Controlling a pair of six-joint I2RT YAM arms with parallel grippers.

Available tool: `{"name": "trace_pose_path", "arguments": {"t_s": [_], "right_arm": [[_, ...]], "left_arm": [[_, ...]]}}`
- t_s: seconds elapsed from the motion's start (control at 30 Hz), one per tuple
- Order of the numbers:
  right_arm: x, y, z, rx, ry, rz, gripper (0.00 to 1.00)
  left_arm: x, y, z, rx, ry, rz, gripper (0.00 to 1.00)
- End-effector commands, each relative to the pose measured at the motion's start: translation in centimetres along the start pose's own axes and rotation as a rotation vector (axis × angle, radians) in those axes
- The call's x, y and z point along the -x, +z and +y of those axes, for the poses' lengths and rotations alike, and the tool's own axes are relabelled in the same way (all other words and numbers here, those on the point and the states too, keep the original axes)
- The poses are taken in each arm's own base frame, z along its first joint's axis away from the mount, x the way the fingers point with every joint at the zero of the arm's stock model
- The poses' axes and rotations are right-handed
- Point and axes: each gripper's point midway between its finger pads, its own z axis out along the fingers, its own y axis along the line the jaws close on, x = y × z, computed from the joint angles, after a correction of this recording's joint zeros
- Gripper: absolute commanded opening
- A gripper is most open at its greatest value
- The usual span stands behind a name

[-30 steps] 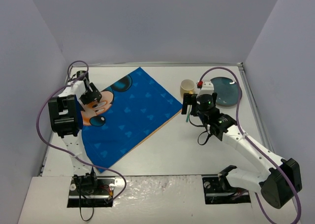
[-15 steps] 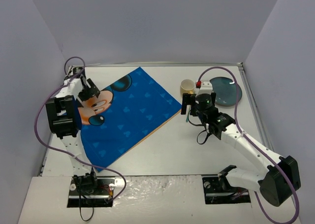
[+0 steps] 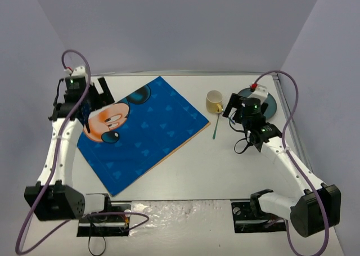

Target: Set the dinner table for one person

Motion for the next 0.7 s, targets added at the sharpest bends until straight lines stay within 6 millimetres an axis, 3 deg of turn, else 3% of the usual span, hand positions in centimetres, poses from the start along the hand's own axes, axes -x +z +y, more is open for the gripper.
{"name": "trace_pose_path", "arguments": {"t_s": [0.0, 0.13, 0.27, 0.37, 0.67], "right_arm": [[1.8, 1.0, -2.1, -0.007, 0.230, -0.016, 1.00], [1.2, 2.2, -4.4, -0.009, 0.360, -0.010, 1.00], [0.1, 3.3, -6.9, 0.001, 0.535, -0.009, 1.00], [-0.3, 3.8, -8.9, -0.031, 0.617, -0.037, 1.00], [-1.9, 5.9, -13.6, -0.131, 0.703, -0.099, 1.00]], "left_arm": [[-3.0, -0.8, 0.6, -0.030, 0.101, -0.017, 0.97], [-5.0, -1.8, 0.9, -0.056, 0.095, -0.041, 0.97], [-6.6, -2.0, -0.6, -0.097, 0.152, -0.021, 0.97], [-7.5, -2.0, -0.2, -0.077, 0.158, 0.009, 0.97], [-8.0, -2.5, -0.7, -0.077, 0.177, 0.017, 0.97]]}}
